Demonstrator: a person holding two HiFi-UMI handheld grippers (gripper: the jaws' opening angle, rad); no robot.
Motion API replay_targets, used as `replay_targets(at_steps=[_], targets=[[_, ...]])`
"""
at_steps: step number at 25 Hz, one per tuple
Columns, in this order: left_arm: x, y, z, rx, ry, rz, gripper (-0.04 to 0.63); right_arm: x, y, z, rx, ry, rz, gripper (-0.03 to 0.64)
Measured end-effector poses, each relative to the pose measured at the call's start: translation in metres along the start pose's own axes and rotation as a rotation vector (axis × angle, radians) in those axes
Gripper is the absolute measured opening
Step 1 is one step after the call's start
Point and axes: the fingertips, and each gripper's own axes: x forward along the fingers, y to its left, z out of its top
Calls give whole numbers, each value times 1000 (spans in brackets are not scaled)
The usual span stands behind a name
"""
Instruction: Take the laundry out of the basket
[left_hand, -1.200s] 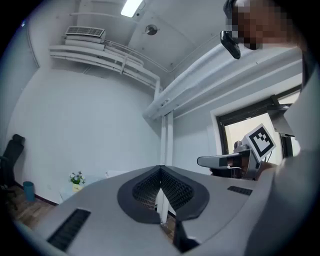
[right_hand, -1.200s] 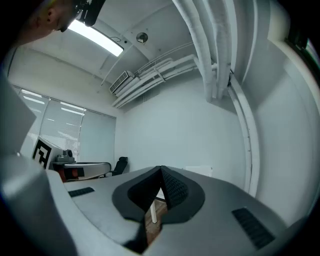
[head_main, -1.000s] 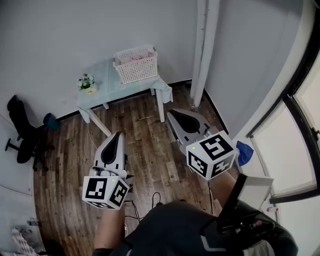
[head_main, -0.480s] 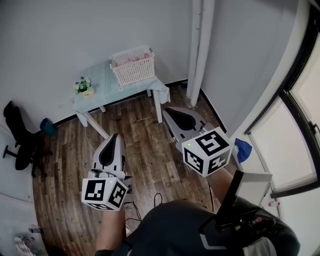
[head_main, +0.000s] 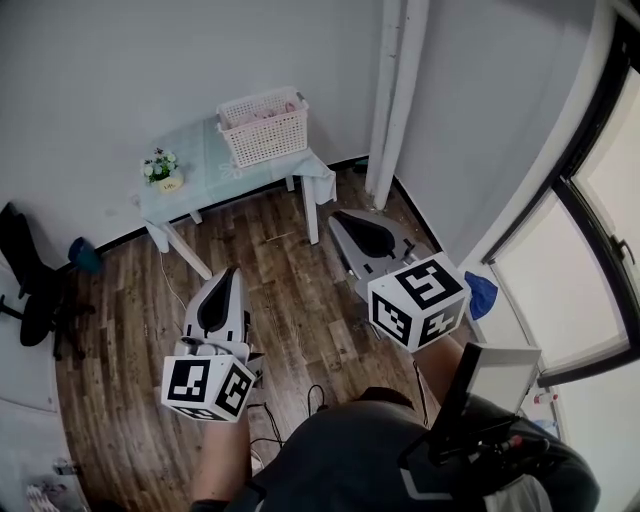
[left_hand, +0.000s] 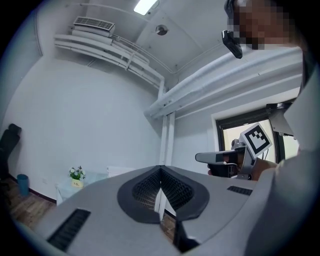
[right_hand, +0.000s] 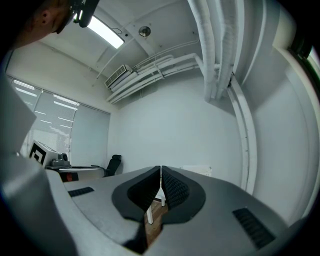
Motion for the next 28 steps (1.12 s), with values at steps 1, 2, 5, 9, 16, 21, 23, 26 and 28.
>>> replay_targets(at_steps=[1, 2, 5, 9, 16, 21, 23, 26, 28], targets=[[-2, 3, -1, -9, -1, -2, 9, 1, 2, -1, 2, 4, -3, 17], [-4, 5, -1, -20, -2, -6, 9, 2, 4, -3, 3, 11, -6, 17], [-8, 11, -3, -34, -7, -14, 9, 6, 9, -4, 1, 16, -8, 17], [-3, 18, -8, -33, -2, -6, 9, 14, 4, -8, 7, 12, -1, 17], [29, 40, -10, -18, 19, 30, 9, 52, -21, -9, 39, -2, 23, 17], [73, 54, -4, -6, 16, 40, 9, 85, -51, -6, 43, -7, 41, 17], [95, 58, -2, -1, 17, 41, 9, 98, -67, -2, 39, -11, 46, 17], [126, 62, -1, 6, 21, 48, 9, 115, -93, 2, 33, -17, 50, 17], [145, 66, -1, 8, 24, 56, 9, 127, -110, 3, 34, -17, 53, 17]])
